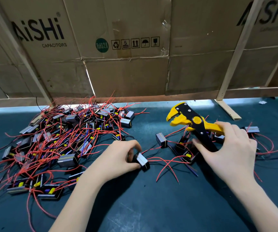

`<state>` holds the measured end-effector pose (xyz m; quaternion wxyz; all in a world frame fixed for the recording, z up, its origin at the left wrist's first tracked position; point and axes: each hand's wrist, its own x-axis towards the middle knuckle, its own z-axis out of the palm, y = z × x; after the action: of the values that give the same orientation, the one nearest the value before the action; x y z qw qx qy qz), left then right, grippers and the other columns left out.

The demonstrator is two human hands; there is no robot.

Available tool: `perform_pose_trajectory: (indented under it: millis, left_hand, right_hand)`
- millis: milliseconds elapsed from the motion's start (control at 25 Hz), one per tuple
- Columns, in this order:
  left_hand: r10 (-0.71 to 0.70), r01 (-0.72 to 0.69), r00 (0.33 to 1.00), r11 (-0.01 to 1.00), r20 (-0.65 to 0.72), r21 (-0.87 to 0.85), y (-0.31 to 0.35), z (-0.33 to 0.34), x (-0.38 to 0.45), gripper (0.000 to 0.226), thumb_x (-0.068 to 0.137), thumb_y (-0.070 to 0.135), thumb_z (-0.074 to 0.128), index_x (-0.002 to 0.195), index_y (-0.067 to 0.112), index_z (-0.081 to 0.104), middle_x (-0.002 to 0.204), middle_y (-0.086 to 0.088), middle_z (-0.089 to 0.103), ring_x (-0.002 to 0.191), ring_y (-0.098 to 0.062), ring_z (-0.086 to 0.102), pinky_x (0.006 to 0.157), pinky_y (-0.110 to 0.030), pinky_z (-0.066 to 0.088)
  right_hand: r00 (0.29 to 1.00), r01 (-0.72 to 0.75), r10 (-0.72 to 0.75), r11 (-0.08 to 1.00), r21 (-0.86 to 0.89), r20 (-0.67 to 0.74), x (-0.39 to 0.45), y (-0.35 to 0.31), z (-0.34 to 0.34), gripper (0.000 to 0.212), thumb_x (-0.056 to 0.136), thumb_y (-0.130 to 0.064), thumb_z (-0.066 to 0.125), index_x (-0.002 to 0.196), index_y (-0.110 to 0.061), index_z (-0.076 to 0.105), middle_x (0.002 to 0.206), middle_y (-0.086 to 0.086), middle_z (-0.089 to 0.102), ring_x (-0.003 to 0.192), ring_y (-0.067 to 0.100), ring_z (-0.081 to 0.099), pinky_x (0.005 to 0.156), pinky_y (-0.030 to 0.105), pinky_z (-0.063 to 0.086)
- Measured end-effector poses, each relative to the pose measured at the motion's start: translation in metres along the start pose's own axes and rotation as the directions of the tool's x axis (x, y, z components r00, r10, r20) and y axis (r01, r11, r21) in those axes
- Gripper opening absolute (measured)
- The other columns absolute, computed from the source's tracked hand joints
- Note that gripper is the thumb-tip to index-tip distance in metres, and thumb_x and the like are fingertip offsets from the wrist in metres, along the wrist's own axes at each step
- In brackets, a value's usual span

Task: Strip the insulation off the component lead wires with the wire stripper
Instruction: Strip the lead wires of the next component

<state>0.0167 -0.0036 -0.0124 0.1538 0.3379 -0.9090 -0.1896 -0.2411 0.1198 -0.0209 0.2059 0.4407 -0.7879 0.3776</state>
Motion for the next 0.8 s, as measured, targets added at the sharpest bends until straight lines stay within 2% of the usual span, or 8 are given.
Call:
perform_pose_trajectory:
  millis: [120,240,400,520,600,680,760,800]
  left_hand:
    - [-0.05,0.046,0.995,0.998,-0.09,-0.049,0.017,0.026,0.006,0.046,0.083,0.011,0.07,0.124,0.023,0.053,0.083,0.009,0.062,0.065,-0.003,0.048,0.07,-0.023,0.042]
    - [-0.072,0.032,0.992,0.942,-0.107,-0.333,0.039,0.052,0.01,0.071,0.085,0.005,0.063,0.146,0.027,0.032,0.112,0.006,0.066,0.07,-0.003,0.053,0.075,-0.018,0.043]
    - [0.08,-0.064,0.995,0.965,0.051,-0.253,0.058,0.066,0.01,0.083,0.083,0.013,0.043,0.157,0.022,0.006,0.151,0.002,0.039,0.127,-0.013,0.038,0.106,-0.021,0.024]
    - [0.058,-0.097,0.974,0.98,-0.219,-0.173,0.049,0.046,0.011,0.068,0.08,0.013,0.042,0.148,0.017,0.036,0.132,0.002,0.056,0.116,-0.018,0.048,0.106,-0.033,0.032]
    - [0.021,-0.098,0.849,0.988,-0.528,-0.118,0.038,0.027,0.009,0.039,0.081,0.008,0.05,0.119,0.012,0.061,0.105,0.002,0.066,0.095,-0.02,0.056,0.091,-0.041,0.043]
    - [-0.085,-0.052,0.666,0.986,-0.741,-0.16,0.025,0.009,0.006,0.02,0.082,0.004,0.053,0.099,0.01,0.062,0.091,0.001,0.063,0.084,-0.021,0.057,0.081,-0.036,0.047]
    - [-0.19,0.012,0.587,0.974,-0.787,-0.227,0.01,-0.007,0.003,0.019,0.081,0.002,0.053,0.094,0.015,0.059,0.088,0.004,0.062,0.083,-0.018,0.056,0.078,-0.029,0.044]
    - [-0.226,0.064,0.627,0.969,-0.745,-0.24,0.001,-0.012,0.002,0.022,0.08,0.0,0.054,0.095,0.016,0.06,0.089,0.005,0.062,0.085,-0.017,0.056,0.08,-0.028,0.044]
  right_hand:
    - [1.0,-0.004,0.004,1.0,0.023,-0.004,0.001,-0.001,-0.002,0.058,0.067,-0.048,0.082,0.109,-0.014,0.062,0.094,0.007,0.062,0.093,0.035,0.057,0.078,0.044,0.035]
    - [1.0,-0.005,0.005,0.999,0.037,0.002,0.001,-0.001,-0.003,0.057,0.067,-0.049,0.08,0.109,-0.014,0.062,0.096,0.007,0.063,0.094,0.035,0.057,0.079,0.044,0.036]
    - [1.0,0.012,-0.012,0.999,0.041,0.004,0.0,-0.002,-0.003,0.057,0.067,-0.047,0.082,0.108,-0.013,0.062,0.095,0.007,0.063,0.093,0.036,0.057,0.078,0.044,0.036]
    - [1.0,0.01,-0.01,0.999,0.045,0.002,0.001,-0.003,-0.005,0.056,0.067,-0.046,0.082,0.108,-0.014,0.062,0.093,0.007,0.063,0.091,0.036,0.057,0.078,0.044,0.036]
    - [1.0,-0.007,0.008,0.997,0.071,-0.007,0.001,-0.003,-0.006,0.055,0.067,-0.046,0.082,0.108,-0.014,0.062,0.092,0.005,0.063,0.091,0.035,0.057,0.078,0.045,0.037]
    - [0.999,-0.034,0.035,0.994,0.107,0.0,0.003,-0.003,-0.008,0.056,0.067,-0.046,0.082,0.109,-0.014,0.062,0.095,0.004,0.064,0.094,0.034,0.056,0.08,0.044,0.037]
    - [0.999,-0.05,0.048,0.989,0.138,0.014,0.003,-0.003,-0.01,0.056,0.068,-0.045,0.082,0.11,-0.015,0.061,0.097,0.004,0.064,0.096,0.033,0.056,0.082,0.045,0.037]
    - [0.999,-0.05,0.048,0.988,0.145,0.016,0.004,-0.003,-0.01,0.056,0.068,-0.045,0.082,0.111,-0.015,0.061,0.097,0.004,0.065,0.096,0.033,0.057,0.082,0.045,0.038]
